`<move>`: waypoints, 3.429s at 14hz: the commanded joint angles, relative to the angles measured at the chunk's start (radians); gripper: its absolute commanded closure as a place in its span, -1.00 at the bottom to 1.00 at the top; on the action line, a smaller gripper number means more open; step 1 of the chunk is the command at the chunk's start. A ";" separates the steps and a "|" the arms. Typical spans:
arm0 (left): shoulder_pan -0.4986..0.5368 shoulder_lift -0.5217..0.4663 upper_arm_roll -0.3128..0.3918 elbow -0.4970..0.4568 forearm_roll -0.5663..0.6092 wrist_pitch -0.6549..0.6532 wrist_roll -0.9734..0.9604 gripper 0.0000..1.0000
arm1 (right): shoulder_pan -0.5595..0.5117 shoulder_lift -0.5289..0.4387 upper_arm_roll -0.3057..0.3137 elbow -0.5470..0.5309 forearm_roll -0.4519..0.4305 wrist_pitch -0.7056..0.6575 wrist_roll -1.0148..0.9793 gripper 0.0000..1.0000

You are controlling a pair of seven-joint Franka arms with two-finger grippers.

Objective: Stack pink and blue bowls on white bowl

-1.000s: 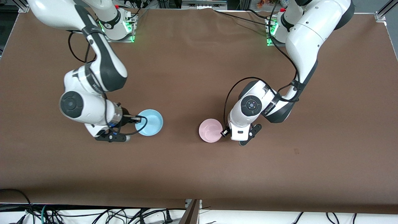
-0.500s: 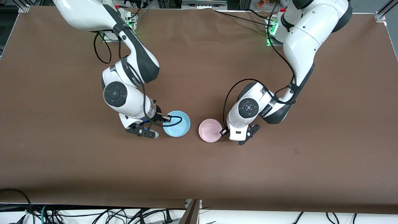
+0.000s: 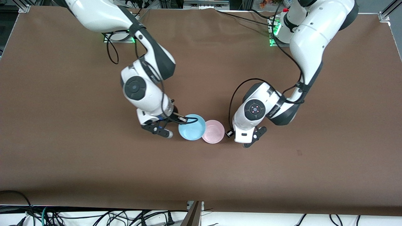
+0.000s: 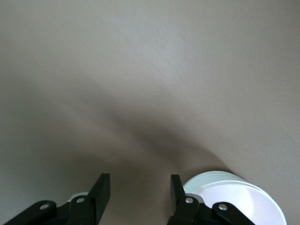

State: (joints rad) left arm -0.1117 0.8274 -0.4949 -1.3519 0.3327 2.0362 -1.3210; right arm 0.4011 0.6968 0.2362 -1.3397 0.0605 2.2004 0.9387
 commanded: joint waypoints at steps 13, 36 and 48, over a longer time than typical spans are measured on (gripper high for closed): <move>0.280 -0.428 -0.014 0.186 -0.081 -0.635 0.982 -0.30 | 0.120 0.216 -0.024 0.155 -0.017 0.185 0.134 1.00; 0.445 -0.772 -0.019 -0.355 -0.218 -0.355 1.183 -0.26 | 0.124 0.242 -0.023 0.169 -0.014 0.145 0.118 0.93; 0.446 -0.769 -0.011 -0.342 -0.219 -0.353 1.187 -0.28 | 0.065 0.153 -0.028 0.180 -0.036 0.052 -0.016 -1.00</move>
State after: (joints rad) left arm 0.3200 0.0867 -0.5111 -1.6724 0.1408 1.6695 -0.1682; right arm 0.5024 0.8976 0.2055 -1.1540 0.0445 2.3115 1.0127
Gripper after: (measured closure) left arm 0.361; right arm 0.013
